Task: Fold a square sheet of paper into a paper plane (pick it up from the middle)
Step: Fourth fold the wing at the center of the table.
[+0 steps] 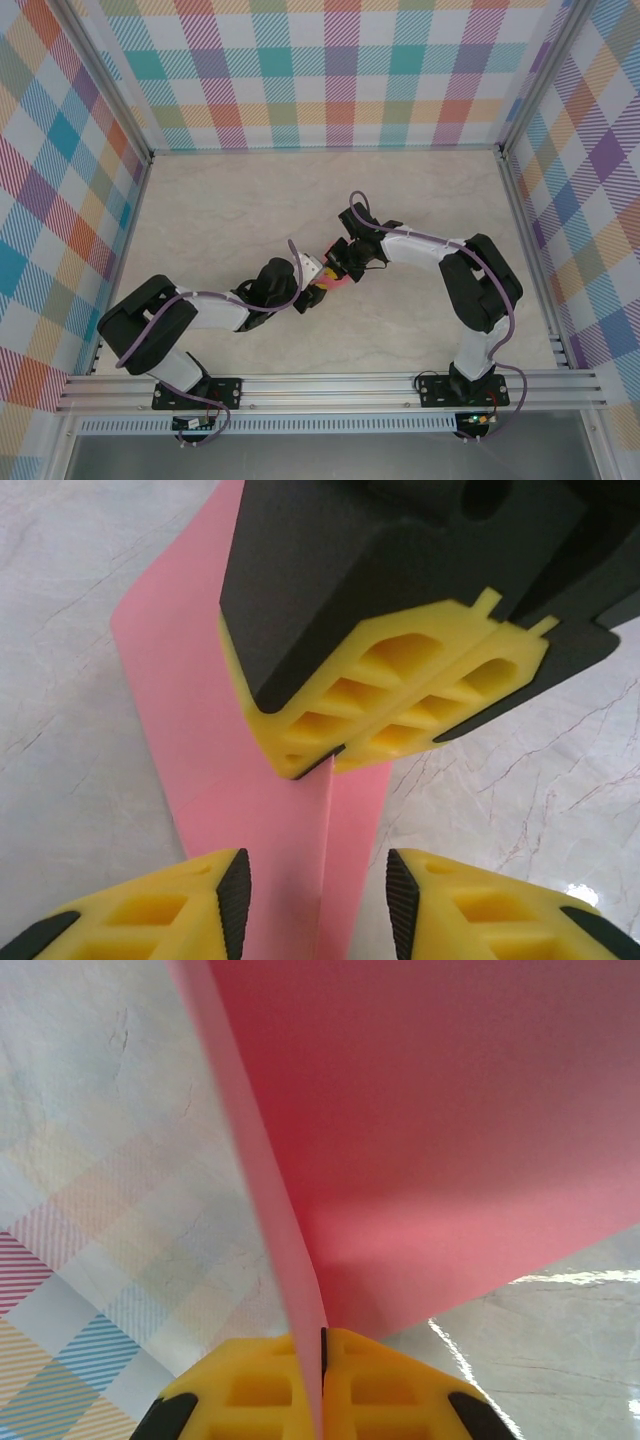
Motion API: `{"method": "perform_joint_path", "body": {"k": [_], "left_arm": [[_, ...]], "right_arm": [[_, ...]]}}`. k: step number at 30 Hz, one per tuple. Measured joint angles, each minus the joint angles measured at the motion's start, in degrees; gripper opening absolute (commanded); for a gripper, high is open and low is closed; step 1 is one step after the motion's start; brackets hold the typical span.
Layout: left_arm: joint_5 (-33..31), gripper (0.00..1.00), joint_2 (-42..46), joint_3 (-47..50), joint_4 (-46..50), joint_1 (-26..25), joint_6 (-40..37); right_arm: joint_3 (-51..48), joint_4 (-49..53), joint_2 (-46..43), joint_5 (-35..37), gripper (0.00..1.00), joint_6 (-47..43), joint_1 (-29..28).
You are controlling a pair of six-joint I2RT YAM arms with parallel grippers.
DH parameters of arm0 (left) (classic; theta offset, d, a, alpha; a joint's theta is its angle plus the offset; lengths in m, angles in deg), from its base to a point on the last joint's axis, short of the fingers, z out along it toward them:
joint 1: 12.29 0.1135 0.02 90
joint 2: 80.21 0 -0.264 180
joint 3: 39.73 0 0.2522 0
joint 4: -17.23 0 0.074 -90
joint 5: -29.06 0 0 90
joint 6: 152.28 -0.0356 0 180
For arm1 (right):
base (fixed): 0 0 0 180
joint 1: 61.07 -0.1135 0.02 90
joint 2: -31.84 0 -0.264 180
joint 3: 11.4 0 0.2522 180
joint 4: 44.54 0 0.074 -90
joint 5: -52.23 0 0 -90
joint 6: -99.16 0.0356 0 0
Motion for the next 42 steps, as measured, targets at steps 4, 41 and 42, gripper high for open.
{"method": "perform_joint_path", "body": {"k": [4, 41, 42], "left_arm": [[0.0, 0.24, -1.7, 0.0, -1.5, 0.0, -0.1], [2.7, 0.03, -3.6, 1.2, -5.5, 0.0, 35.4], [2.6, 0.03, -3.6, 1.2, -5.5, 0.0, 36.3]], "right_arm": [[0.3, 0.2, 0.1, -0.7, 0.09, 0.0, 0.0], [-15.0, -12.4, -10.6, -6.2, 0.60, -33.1, 6.2], [-15.0, -13.0, -9.8, -6.8, 0.60, -33.6, 6.2]]}}
